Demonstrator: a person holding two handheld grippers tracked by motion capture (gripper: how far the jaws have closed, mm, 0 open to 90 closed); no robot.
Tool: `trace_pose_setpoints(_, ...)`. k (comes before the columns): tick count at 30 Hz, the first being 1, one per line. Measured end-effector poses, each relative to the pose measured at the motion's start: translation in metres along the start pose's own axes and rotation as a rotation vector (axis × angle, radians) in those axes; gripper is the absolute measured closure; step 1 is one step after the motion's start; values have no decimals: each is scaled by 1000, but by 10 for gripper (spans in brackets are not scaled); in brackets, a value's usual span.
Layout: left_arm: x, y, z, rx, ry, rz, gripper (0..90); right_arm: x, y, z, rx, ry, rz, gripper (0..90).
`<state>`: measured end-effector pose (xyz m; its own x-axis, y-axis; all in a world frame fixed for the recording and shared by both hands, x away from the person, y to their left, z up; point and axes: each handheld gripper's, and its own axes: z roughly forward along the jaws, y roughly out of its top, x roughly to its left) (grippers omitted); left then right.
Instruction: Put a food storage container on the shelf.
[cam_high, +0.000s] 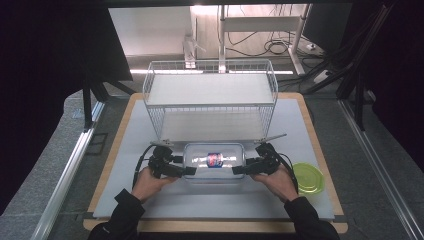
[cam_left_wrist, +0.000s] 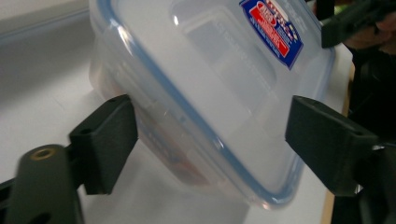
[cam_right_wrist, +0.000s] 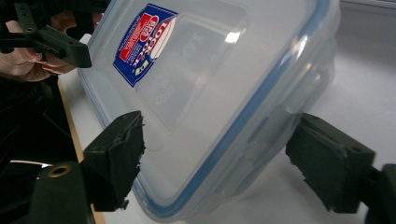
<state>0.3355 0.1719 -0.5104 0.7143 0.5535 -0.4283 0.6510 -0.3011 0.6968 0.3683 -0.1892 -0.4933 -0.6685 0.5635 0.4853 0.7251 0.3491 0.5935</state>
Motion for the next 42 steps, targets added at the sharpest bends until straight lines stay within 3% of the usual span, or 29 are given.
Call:
trace_pose_setpoints(3,-8,-6,-6,-8,12,23,264,-1,-3,-8,-35,19,8,361)
trace_pose_setpoints(7,-7,-14,-16,-63,-19,-16,419,2,-10,-16,-64,36,4,446)
trace_pose_setpoints(10,-11,-17,-17,-83,-6,-27,438,6,-13,-18,-73,25,-4,452)
trace_pose_setpoints(13,-8,-19,-18,-109,-30,-77,472,6,-14,-18,-74,29,13,459)
trace_pose_setpoints(17,-10,-18,-18,-96,-20,-73,477,4,-14,-18,-80,42,43,471)
trace_pose_setpoints(23,-14,-15,-20,-103,18,-68,506,7,-14,-20,-110,25,74,497)
trace_pose_setpoints(29,-14,-12,-24,-112,51,-62,517,13,-13,-18,-131,1,28,497)
trace_pose_setpoints(42,-19,3,-41,-159,51,-29,532,21,0,-28,-181,8,-31,495)
